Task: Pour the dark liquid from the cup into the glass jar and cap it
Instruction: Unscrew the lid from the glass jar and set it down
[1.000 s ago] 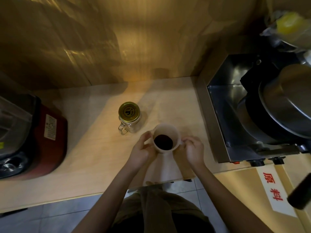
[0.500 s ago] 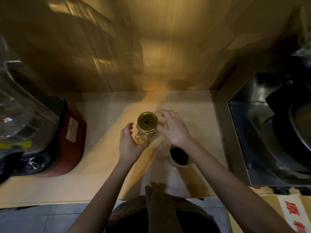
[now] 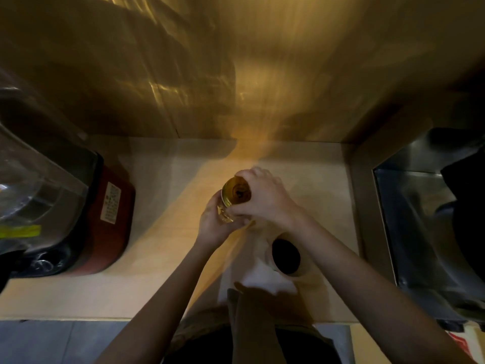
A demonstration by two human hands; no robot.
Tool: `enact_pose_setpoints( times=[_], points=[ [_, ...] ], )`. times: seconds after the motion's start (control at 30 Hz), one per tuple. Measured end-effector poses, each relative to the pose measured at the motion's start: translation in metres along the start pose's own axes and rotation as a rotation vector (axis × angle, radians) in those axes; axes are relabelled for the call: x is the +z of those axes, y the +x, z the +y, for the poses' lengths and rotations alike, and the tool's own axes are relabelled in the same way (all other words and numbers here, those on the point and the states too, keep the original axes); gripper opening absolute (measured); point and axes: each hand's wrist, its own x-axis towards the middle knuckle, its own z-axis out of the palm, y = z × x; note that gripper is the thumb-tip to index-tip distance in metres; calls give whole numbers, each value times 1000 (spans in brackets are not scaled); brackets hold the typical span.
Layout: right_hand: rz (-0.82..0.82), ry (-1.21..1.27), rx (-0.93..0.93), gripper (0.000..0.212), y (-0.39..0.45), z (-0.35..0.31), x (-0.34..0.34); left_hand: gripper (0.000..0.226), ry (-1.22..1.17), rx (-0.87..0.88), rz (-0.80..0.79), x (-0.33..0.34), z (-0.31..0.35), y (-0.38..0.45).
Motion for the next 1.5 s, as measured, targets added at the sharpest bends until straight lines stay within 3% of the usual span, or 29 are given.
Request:
enact_pose_setpoints(
  times=[0.1,0.17,0.27,0.53,0.73,0.83,0.93,1.03,1.13,1.2,1.3,1.5],
  points=[
    [-75,589,126,82,4,25,-21,97,-2,-5,-9,0,-1,1],
    [-91,720,204,91,10,49,-22,95,-5,0,3,0,0,1],
    [-52,616,246,101,16,76,-6,90,-2,5,9,0,-3,1],
    [22,341,229,92,28,108,52,102,-32,-25,0,1,-8,1],
    [-16,-137,104,84,34,117,62,99,-57,-12,-16,2,-7,2],
    [-95,-209,74,101,33,116,59,99,-62,-12,-20,2,-6,1],
    [-126,-126,156,111,31,111,51,99,-56,-10,-22,2,-6,0],
    [-85,127,237,92,25,110,37,99,-38,-7,-21,3,-4,0],
    [2,462,356,49,9,106,18,99,-25,-1,-24,2,-2,0],
    [66,576,373,24,-7,101,10,98,0,-5,-22,2,-1,-1],
    [172,658,374,7,-36,96,8,94,9,-20,-22,2,0,0],
    [384,754,512,25,-94,88,35,94,-5,-17,-36,1,3,-2]
  ],
)
